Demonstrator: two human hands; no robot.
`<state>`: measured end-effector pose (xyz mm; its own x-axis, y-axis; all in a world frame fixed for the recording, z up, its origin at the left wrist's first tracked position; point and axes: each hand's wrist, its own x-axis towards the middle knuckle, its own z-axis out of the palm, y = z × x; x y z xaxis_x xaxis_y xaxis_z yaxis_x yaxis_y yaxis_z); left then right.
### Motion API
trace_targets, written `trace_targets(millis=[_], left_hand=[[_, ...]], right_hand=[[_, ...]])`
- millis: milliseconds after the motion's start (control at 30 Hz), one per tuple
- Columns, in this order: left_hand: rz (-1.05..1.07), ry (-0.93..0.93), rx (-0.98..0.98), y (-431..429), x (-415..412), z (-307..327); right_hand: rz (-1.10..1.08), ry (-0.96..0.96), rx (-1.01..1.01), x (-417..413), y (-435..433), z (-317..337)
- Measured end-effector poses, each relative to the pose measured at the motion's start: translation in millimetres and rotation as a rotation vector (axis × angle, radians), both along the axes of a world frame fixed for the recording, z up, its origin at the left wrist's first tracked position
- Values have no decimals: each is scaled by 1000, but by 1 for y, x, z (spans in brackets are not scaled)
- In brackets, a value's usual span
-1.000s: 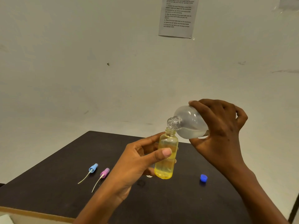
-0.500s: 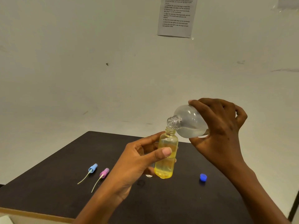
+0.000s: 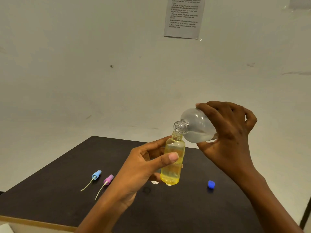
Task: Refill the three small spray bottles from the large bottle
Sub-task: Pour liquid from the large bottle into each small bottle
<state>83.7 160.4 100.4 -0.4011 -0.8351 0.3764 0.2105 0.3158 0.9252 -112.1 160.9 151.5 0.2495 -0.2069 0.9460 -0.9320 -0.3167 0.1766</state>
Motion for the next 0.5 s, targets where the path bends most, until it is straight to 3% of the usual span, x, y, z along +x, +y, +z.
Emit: trace_targets(millis=[500], left_hand=[[-5,15,-4,0,0,1]], right_hand=[[1,6,4,1,-1,1]])
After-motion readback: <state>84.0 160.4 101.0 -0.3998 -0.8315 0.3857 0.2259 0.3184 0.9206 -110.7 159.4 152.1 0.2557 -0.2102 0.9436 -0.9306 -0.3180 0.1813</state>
